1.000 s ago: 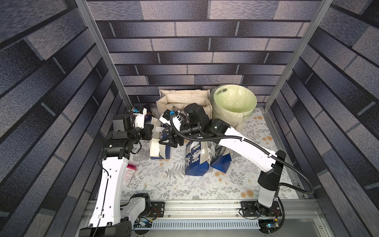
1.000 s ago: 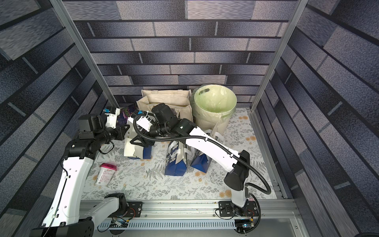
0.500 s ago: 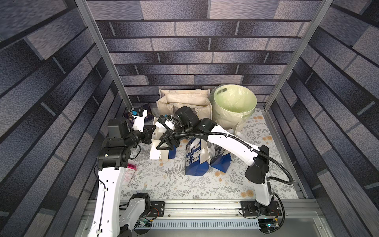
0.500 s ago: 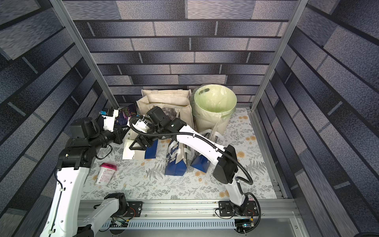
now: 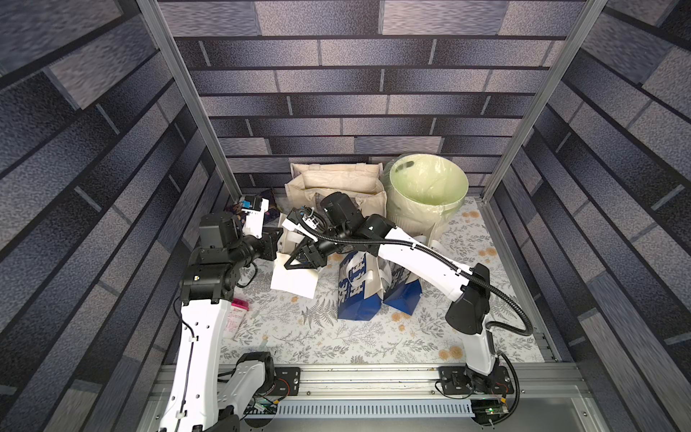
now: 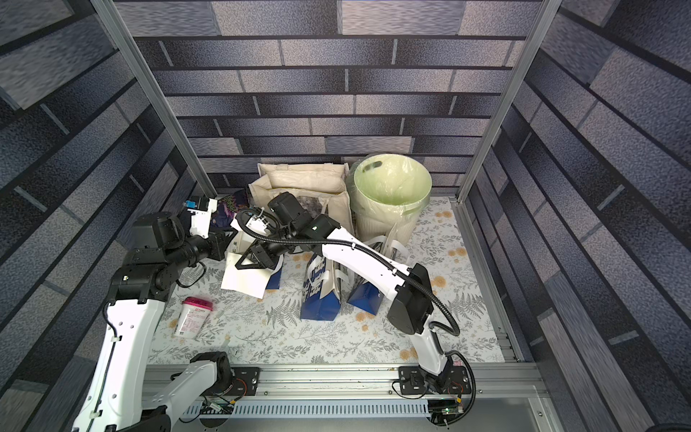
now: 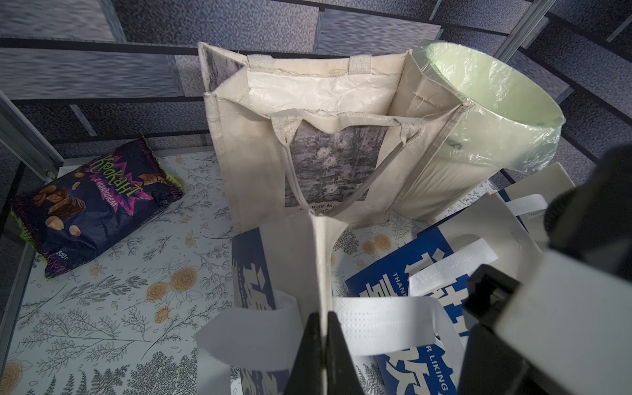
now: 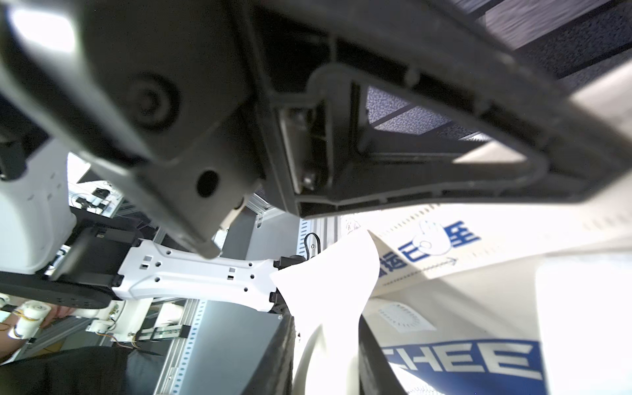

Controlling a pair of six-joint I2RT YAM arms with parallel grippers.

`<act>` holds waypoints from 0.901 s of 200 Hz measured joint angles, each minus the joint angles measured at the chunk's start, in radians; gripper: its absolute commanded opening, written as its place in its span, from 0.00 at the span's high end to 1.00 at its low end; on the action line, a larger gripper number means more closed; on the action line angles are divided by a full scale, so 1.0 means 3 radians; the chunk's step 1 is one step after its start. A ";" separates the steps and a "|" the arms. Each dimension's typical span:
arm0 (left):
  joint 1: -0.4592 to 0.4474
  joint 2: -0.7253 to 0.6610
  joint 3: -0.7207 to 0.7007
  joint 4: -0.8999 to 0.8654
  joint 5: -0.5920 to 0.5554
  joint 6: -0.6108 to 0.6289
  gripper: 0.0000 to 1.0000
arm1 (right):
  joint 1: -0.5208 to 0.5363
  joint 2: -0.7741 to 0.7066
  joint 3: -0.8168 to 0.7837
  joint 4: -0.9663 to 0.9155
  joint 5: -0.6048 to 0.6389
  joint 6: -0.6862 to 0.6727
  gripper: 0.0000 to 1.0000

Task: Shred takeout receipts and throw away
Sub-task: Tear off the takeout receipt from the takeout bag.

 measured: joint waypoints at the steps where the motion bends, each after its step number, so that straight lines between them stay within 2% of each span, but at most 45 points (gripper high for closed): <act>1: -0.0001 0.0000 0.0000 0.0000 0.0000 0.0000 1.00 | 0.0000 0.0003 0.0001 -0.0001 0.0004 0.0009 0.79; 24: -0.0033 0.0023 0.0000 0.0001 -0.0033 0.0000 1.00 | -0.0006 0.0086 0.0085 -0.0032 0.0100 -0.0019 0.81; 30: -0.0034 0.0031 0.0000 0.0001 -0.0034 0.0000 1.00 | -0.0008 0.0114 0.0109 -0.0048 0.0134 -0.0024 0.78; 40: -0.0037 0.0043 0.0000 0.0001 -0.0038 0.0000 1.00 | -0.0008 0.0150 0.0136 -0.0067 0.0174 -0.0046 0.67; 48: -0.0038 0.0053 0.0000 0.0000 -0.0039 0.0000 1.00 | -0.0008 0.0174 0.0150 -0.0086 0.0203 -0.0079 0.64; 144: -0.0053 0.0182 -0.0017 -0.0001 -0.0215 -0.0003 1.00 | -0.0008 0.0214 0.0230 -0.0254 0.0261 -0.0130 0.56; 180: -0.0052 0.0200 -0.0039 0.0001 -0.0359 -0.0025 1.00 | -0.0008 0.0066 -0.0042 -0.0278 0.0262 -0.0131 0.52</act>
